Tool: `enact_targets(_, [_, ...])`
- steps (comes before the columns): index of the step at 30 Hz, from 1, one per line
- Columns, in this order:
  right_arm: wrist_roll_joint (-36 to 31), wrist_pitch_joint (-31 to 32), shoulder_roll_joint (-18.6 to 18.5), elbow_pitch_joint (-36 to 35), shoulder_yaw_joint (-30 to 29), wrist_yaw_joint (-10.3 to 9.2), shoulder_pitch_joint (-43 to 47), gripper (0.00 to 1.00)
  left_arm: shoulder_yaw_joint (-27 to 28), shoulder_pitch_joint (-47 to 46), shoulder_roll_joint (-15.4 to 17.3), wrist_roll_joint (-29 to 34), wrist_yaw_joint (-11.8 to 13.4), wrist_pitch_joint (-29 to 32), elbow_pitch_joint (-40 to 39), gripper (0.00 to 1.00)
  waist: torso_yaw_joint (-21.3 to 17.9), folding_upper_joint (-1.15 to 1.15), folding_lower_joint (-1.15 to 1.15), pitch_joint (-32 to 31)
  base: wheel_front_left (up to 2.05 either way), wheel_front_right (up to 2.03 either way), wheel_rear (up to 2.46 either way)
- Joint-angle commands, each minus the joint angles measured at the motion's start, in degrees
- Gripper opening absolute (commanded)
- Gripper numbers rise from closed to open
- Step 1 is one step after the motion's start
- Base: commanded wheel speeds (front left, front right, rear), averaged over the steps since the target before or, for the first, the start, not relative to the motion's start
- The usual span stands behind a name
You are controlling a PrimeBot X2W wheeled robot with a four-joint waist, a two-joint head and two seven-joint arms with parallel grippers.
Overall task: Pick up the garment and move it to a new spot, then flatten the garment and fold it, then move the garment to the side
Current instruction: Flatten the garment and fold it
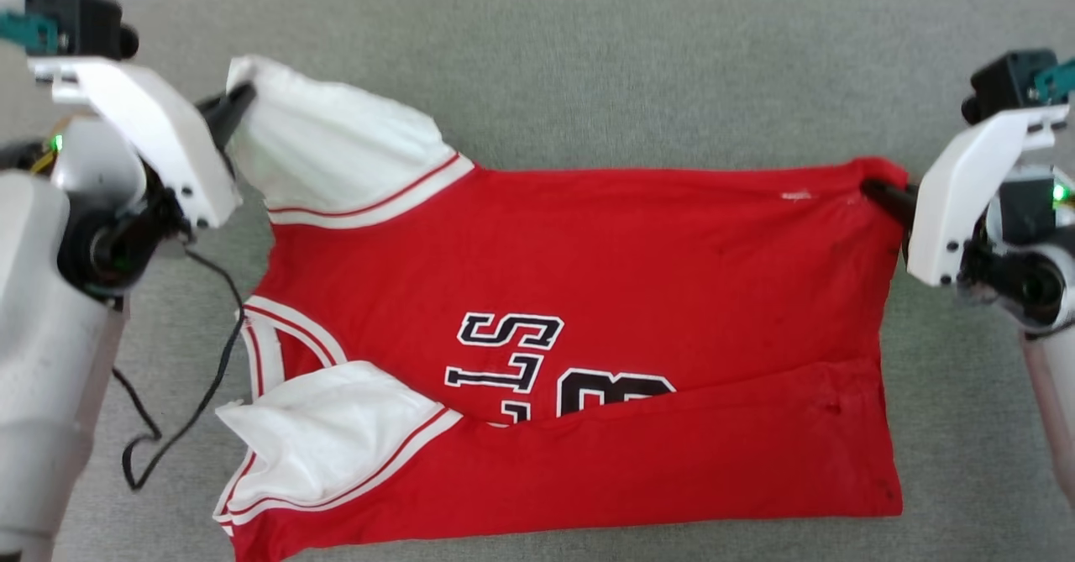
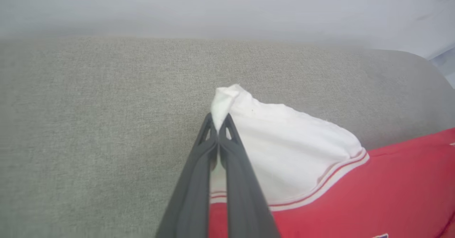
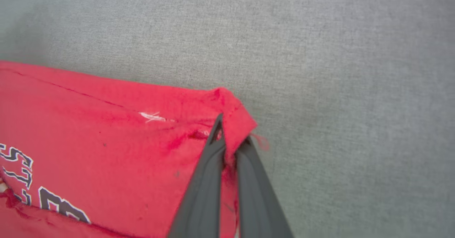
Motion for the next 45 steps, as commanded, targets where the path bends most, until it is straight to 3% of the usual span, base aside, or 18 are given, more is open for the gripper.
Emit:
enact_targets(1, [0.2,-0.8,-0.5,-0.6,-0.4,-0.04,2.2,0.0,0.6,2.3,0.4,-0.5,0.3,-1.2,-0.8,0.0,0.7,0.0,0.01,-3.3,0.0,0.0,0.0])
enact_targets(8, [0.7,-3.5,0.1,-3.9,-2.8,-0.04,10.4,0.0,3.3,13.6,1.9,-2.8,2.3,-5.6,-5.8,0.0,1.7,0.0,0.01,-7.3,0.0,0.0,0.0])
enact_targets(13, [0.2,-5.7,1.2,-6.8,-4.5,-0.04,17.0,0.0,5.1,24.2,2.2,-5.0,5.0,-8.5,-10.6,0.0,1.9,0.0,0.01,-9.0,0.0,0.0,0.0])
enact_targets(24, [0.7,-12.9,4.7,-7.9,-6.6,-0.04,31.1,0.0,5.9,43.8,-0.8,-9.1,9.2,-12.4,-15.3,0.0,1.0,0.0,0.01,-10.4,0.0,0.0,0.0])
enact_targets(25, [0.8,-13.8,5.0,-7.8,-6.5,-0.04,32.0,0.09,5.6,44.7,-1.3,-9.4,9.2,-12.3,-15.2,0.0,1.0,0.0,0.01,-10.5,0.0,0.0,0.0])
enact_targets(26, [0.9,-14.6,5.2,-7.6,-6.5,-0.04,32.8,0.54,5.1,45.7,-1.6,-9.6,9.4,-11.9,-14.8,0.0,0.9,0.0,0.01,-10.6,0.0,0.0,0.0])
enact_targets(27, [0.8,-15.5,5.4,-7.1,-6.6,-0.04,33.6,1.0,4.8,46.3,-2.1,-9.7,9.4,-12.0,-14.6,0.24,0.8,0.0,0.01,-10.6,0.0,0.0,0.0])
enact_targets(28, [0.7,-16.5,5.7,-6.6,-6.6,-0.04,34.3,1.0,4.7,46.6,-2.7,-9.9,9.4,-12.3,-14.4,0.55,0.7,0.0,0.01,-10.6,0.0,0.0,0.0])
enact_targets(29, [1.0,-17.6,6.1,-6.1,-6.6,-0.05,35.0,1.0,4.6,46.9,-3.2,-10.0,9.4,-12.5,-13.9,1.0,0.6,0.0,0.01,-10.7,0.0,0.0,0.0])
enact_targets(37, [0.8,-24.5,4.7,-7.1,-4.9,-0.05,38.0,1.0,4.6,46.6,-3.6,-5.5,9.6,-19.8,-11.5,1.0,-0.2,0.0,0.01,-12.6,0.0,0.0,0.0])
enact_targets(45, [1.2,-18.0,1.7,-15.7,-10.6,-0.04,42.2,1.0,4.1,45.0,-4.3,1.7,11.3,-29.7,-17.8,1.0,0.4,0.0,0.01,-16.4,0.0,0.0,0.0])
